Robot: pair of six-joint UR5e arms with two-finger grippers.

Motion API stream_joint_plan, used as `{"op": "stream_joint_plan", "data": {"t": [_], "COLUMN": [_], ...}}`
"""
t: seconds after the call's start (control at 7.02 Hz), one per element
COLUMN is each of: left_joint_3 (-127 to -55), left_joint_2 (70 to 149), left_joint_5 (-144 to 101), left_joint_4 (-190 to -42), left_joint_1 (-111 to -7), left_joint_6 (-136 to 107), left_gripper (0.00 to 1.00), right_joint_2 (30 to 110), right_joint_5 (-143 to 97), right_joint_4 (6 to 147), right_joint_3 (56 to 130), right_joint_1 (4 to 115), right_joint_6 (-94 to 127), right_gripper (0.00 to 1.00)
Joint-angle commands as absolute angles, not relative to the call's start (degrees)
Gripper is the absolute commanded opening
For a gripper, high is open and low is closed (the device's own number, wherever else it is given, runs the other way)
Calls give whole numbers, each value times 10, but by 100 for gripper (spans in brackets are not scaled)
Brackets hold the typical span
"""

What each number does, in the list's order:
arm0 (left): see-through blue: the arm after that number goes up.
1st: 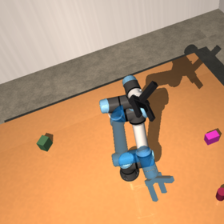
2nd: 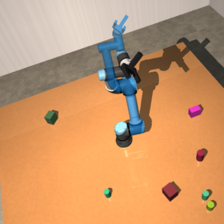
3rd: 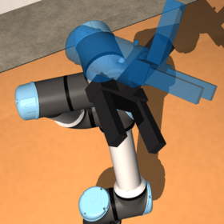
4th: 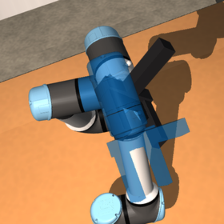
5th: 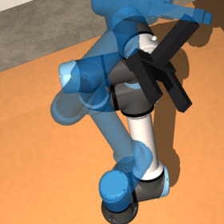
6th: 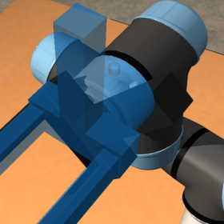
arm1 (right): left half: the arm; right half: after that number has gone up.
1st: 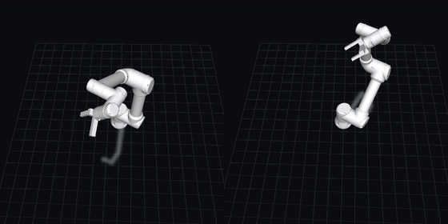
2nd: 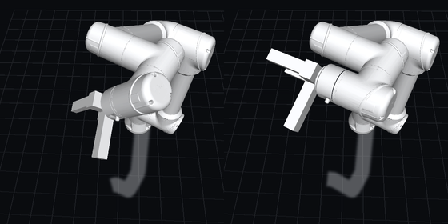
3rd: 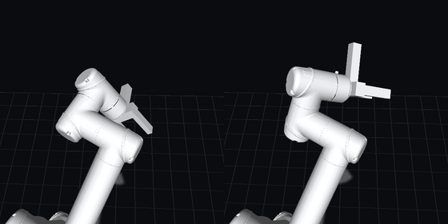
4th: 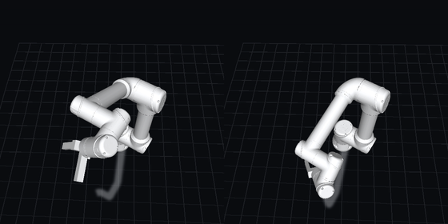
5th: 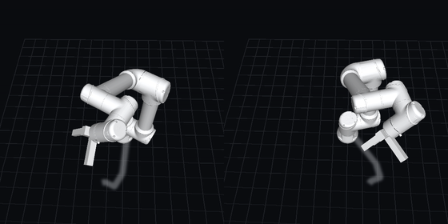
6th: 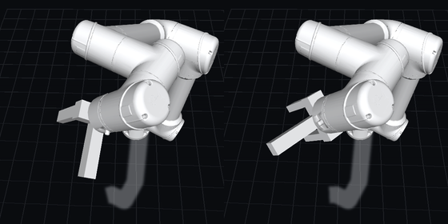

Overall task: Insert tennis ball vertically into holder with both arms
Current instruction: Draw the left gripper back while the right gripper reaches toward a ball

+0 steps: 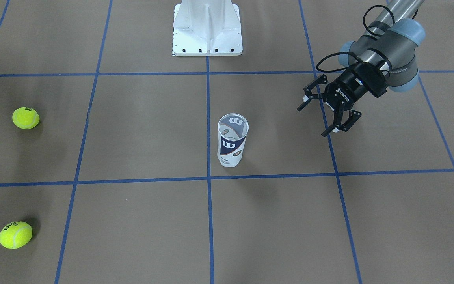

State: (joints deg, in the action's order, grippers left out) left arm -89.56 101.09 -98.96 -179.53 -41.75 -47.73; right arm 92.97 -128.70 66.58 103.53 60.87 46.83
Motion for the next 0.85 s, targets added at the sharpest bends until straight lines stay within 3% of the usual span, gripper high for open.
{"op": "stream_joint_plan", "data": {"t": [0.0, 0.71], "left_joint_3": [-894, -888], "left_joint_2": [1013, 1015], "left_joint_5": [-990, -989], "left_joint_4": [-1795, -1796], "left_joint_1": [-417, -417], "left_joint_6": [-475, -473], "left_gripper": [99, 99], "right_joint_2": [953, 969], "right_joint_5": [-1271, -1238], "right_joint_4": [651, 652], "right_joint_3": [1033, 1013], "right_joint_1": [562, 541], "right_joint_6": [468, 414], "right_gripper": [100, 100]}}
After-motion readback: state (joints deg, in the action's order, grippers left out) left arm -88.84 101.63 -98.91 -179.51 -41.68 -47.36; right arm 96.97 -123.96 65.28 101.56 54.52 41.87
